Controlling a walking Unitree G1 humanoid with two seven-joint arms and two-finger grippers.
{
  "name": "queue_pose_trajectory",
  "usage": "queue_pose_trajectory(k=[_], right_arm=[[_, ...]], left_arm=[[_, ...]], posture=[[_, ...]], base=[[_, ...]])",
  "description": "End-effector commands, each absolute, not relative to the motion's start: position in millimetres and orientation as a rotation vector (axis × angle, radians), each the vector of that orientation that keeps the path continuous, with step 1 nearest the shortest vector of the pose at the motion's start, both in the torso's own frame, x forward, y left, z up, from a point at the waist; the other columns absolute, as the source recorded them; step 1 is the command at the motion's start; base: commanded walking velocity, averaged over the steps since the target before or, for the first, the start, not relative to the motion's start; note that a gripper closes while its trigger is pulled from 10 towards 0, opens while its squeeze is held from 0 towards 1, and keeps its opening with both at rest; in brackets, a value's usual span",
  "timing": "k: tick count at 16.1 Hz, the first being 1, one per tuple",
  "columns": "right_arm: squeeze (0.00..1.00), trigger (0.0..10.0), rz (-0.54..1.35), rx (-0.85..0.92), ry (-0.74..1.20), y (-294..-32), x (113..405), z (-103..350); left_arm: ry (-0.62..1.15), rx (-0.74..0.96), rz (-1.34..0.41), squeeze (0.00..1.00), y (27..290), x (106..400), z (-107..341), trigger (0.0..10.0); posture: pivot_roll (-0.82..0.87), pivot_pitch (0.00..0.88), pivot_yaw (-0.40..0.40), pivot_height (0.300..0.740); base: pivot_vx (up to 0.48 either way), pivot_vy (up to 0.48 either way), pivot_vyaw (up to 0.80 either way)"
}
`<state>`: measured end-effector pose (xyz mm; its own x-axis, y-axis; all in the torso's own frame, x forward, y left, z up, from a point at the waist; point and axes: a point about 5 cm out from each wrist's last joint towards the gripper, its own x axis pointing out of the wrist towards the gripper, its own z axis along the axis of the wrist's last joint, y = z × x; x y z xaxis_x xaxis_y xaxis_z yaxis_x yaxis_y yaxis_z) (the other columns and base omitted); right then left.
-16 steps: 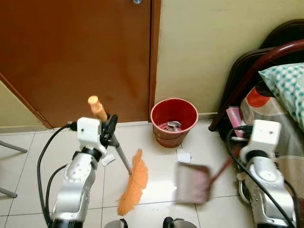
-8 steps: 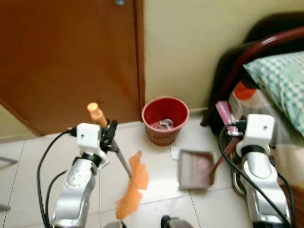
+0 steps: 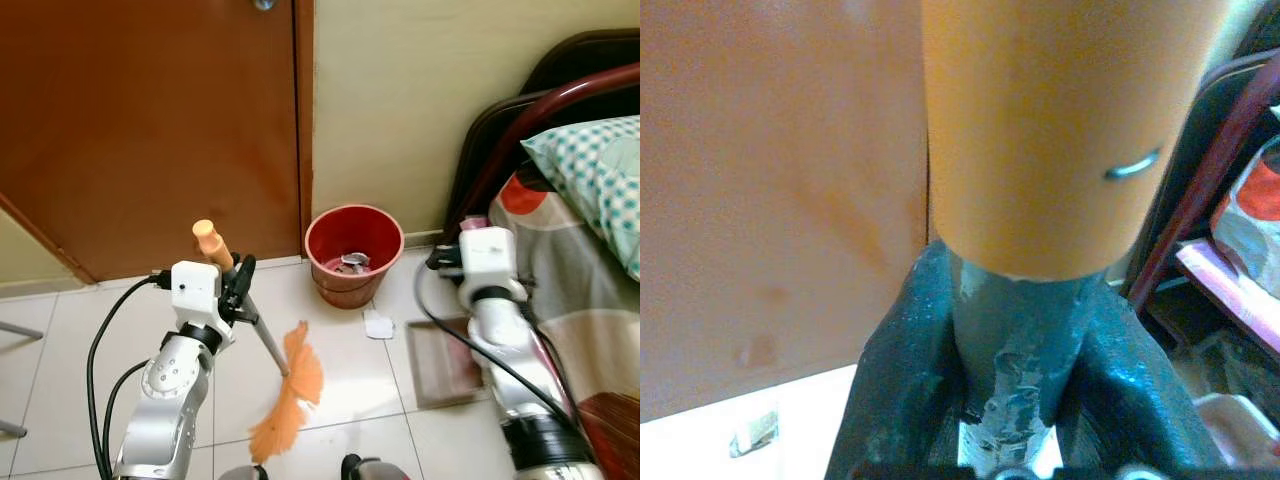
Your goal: Sweep floor
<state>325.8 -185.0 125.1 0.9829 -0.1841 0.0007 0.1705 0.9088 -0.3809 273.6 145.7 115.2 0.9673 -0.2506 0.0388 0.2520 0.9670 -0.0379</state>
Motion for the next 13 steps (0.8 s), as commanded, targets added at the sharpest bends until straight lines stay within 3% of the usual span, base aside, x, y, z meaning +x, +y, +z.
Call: queue_pose_trajectory(k=[1,8,13], right_arm=[[0.00,10.0,-0.172,-0.422,-0.007,-179.3,332.2,129.2],[0.00,10.0,0.068,-0.407,0.096,-108.2,349.4,106.3],[0.00,10.0,0.283,-0.358,0.157,-86.8,338.4,86.1]], left_arm=[[-0.001,-0.029,-0.242,0.00,149.7,269.3,110.6,10.0],[0.020,-0.002,-0.209,0.00,158.2,259.8,108.2,10.0],[0.035,0.005,-0.212,0.00,157.8,257.8,106.3,10.0]], posture=[[0.08,0.186,0.012,0.740],[0.14,0.193,-0.005,0.740],[0.13,0.197,-0.006,0.740]], base=[[0.000,0.000,0.00],[0.000,0.000,0.00],[0.000,0.000,0.00]])
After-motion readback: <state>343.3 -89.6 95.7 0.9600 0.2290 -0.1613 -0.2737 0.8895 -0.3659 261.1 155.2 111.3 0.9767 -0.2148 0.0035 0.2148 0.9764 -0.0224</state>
